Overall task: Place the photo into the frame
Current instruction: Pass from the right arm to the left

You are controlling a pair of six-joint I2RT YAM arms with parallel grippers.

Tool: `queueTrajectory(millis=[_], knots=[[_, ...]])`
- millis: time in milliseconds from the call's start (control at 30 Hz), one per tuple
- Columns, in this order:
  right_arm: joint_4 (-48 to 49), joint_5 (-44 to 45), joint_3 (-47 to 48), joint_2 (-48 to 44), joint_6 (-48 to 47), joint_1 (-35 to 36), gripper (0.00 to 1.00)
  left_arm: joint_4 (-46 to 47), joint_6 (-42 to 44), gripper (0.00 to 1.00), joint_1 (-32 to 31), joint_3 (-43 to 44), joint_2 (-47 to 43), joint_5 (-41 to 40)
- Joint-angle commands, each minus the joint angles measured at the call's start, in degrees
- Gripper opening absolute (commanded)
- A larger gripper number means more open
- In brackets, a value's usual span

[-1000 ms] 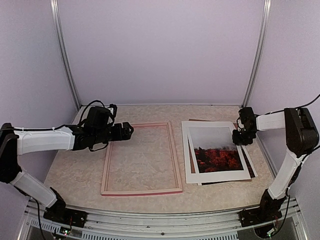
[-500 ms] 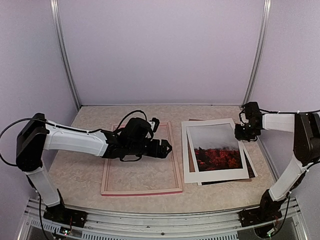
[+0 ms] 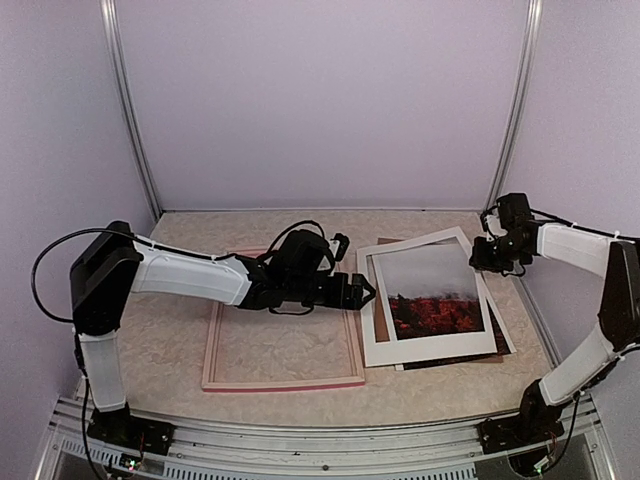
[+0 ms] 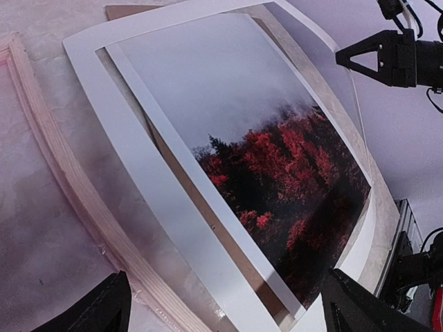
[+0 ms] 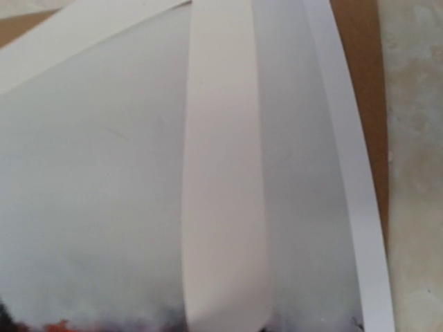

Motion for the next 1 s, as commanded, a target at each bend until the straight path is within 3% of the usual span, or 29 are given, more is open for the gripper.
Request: queueTrajectory(millis=[0, 400, 967], knots=[[-1.8, -2.2, 2.2, -2.6, 0.4, -0.7, 0.17, 0.6, -2.8, 0.95, -0.5, 4.7, 4.5, 3.8], [-1.4, -3.6, 1.1, -3.2, 0.9, -0.7, 0.17, 1.6, -11.2, 0.95, 0.3, 6.7, 9.6, 9.3], [-4.9, -4.0, 4.7, -5.4, -0.1, -1.7, 0.17, -1.0, -8.8, 0.96, -0.6, 11.3, 13.4, 6.3]])
